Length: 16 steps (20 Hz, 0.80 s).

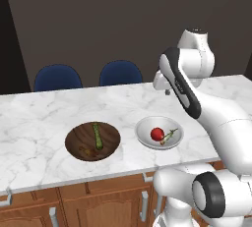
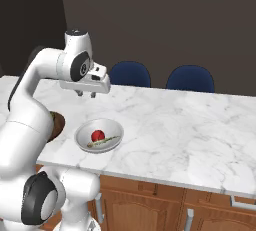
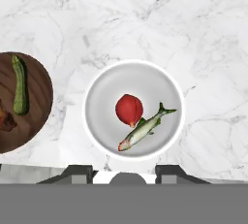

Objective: Place the bowl containing the fish and onion in the microwave. Close the microwave door and press the start button to microwave the meal.

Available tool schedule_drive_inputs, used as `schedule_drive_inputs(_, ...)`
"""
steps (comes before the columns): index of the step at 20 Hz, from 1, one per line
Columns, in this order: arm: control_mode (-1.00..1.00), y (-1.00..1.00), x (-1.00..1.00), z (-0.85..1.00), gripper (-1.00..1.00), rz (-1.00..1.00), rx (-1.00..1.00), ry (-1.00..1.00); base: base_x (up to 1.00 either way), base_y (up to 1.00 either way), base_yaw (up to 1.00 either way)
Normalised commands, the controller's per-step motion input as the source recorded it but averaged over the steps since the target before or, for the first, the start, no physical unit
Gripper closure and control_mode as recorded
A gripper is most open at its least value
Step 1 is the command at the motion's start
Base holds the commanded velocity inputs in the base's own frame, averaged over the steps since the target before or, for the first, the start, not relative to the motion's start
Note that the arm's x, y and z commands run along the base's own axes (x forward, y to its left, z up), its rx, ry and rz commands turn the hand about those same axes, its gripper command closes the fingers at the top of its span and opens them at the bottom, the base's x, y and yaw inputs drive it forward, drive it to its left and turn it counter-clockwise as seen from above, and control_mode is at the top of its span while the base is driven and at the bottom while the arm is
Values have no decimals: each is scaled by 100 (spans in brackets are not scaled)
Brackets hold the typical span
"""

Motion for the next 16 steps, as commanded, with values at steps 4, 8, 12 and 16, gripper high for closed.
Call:
schedule_drive_inputs(4, -100, -5, -12, 0, -100, -3, 0, 0, 0, 0, 0)
schedule_drive_inputs(8, -100, -21, -33, -23, -100, -9, 0, 0, 0, 0, 0)
schedule_drive_inputs(12, -100, -35, -44, -49, -100, -12, 0, -3, 0, 0, 0)
schedule_drive_inputs(16, -100, -27, -30, -66, -100, -20, 7, -7, 0, 0, 0)
